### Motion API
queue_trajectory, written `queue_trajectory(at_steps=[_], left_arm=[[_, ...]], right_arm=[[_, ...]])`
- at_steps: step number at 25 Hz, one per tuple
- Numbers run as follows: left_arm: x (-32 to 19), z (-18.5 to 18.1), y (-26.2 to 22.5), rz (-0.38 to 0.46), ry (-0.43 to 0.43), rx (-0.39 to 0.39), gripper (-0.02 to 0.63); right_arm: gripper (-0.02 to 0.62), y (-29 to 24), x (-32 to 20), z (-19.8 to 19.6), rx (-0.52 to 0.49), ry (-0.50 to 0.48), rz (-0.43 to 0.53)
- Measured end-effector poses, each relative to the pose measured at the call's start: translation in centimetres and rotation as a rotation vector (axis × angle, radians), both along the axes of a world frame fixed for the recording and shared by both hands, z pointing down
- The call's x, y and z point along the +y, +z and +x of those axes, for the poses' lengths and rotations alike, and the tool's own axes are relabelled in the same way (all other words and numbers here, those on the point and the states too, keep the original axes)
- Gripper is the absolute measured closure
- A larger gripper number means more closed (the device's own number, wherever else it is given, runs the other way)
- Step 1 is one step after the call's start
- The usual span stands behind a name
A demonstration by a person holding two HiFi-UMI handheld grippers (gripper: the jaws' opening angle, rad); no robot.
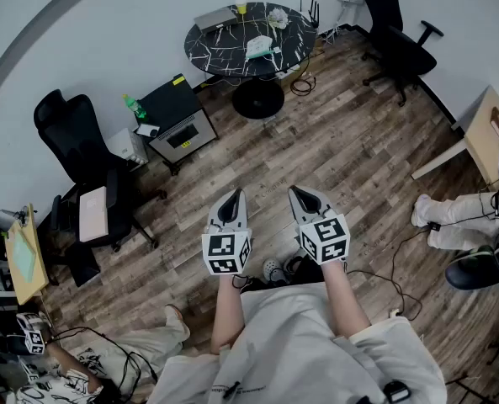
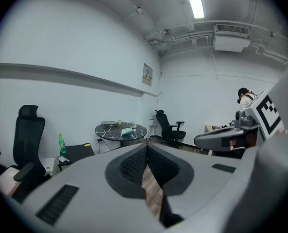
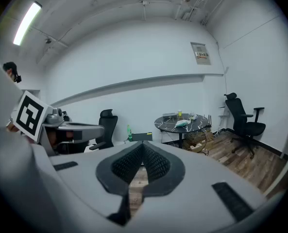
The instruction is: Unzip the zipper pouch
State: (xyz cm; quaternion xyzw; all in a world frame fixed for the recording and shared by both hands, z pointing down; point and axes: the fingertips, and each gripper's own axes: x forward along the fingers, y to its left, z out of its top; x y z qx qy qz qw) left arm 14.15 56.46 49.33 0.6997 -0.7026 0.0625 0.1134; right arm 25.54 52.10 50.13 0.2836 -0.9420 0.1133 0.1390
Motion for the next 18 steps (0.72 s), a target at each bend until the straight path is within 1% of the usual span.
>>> queue_trajectory(at_steps=[6,15,18], left_arm=[[-0.7,-0.1,0.1,0.008,-0.007,0.002,0.584],[-1.6,0.5,-0.1,0.025,0.017,0.017,0.583],[-1.6,0.4,-0.2,0.031,0.014,0.012,0.583]], right_arm=[[0.592,-0.2,-0.4,0.0,-0.010,-0.004,0.004],[0.592,-1.0,-0.9,0.4,0.010,-0.006,0.031],[0.591,-1.4,-1.2,0.7,-0.016,0.008,0.026]])
